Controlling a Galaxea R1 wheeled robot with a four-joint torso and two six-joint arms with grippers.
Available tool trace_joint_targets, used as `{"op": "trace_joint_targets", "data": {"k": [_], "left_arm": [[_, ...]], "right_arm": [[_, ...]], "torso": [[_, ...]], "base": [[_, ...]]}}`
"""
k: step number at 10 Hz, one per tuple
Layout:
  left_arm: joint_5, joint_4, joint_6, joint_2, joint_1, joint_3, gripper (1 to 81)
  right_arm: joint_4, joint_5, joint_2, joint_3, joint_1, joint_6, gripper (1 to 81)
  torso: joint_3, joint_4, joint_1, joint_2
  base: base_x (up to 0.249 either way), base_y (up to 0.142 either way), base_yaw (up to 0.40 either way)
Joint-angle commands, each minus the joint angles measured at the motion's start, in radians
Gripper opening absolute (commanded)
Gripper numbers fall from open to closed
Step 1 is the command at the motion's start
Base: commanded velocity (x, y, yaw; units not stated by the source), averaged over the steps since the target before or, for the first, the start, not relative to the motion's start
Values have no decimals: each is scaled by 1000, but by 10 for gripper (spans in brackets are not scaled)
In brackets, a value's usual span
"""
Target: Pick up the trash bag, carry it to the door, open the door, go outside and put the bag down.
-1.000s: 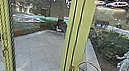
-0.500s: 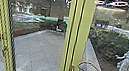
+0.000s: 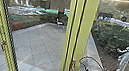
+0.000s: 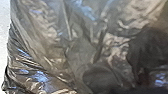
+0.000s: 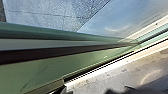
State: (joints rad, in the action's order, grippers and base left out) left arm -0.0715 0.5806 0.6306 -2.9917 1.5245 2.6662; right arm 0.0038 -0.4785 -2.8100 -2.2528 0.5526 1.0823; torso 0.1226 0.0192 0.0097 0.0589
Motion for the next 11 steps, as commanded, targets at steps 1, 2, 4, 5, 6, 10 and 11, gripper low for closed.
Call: {"op": "trace_joint_targets", "data": {"k": [1, 2, 4, 5, 6, 10, 11], "left_arm": [[-85, 13, 3, 6, -40, -5, 10], [-87, 13, 3, 8, -40, -5, 10], [-88, 13, 3, 12, -31, -5, 10], [-88, 13, 3, 16, -28, -5, 10], [-88, 13, 3, 17, -26, -5, 10], [-93, 13, 3, 20, -20, -5, 10], [-94, 19, 1, 22, -20, -5, 10]], "right_arm": [[-73, -184, -51, 1, -9, 25, 811], [-73, -184, -39, 1, -30, 25, 811], [-71, -183, -21, 1, -61, 25, 811], [-71, -172, -22, 3, -68, 27, 811], [-71, -146, -24, 3, -68, 27, 811], [-71, -121, -7, 18, -107, 24, 811], [-71, -100, -1, 24, -108, 24, 811]], "torso": [[0, 0, 0, 0], [6, 0, 0, 0], [10, 0, 0, 0], [10, 0, 0, 0], [10, 0, 0, 0], [11, 0, 1, 0], [11, 0, 1, 0]], "base": [[0, 0, 0], [0, 0, 0], [0, 0, 0], [0, 0, 0], [0, 0, 0], [0, 0, 0], [0, 0, 0]]}}
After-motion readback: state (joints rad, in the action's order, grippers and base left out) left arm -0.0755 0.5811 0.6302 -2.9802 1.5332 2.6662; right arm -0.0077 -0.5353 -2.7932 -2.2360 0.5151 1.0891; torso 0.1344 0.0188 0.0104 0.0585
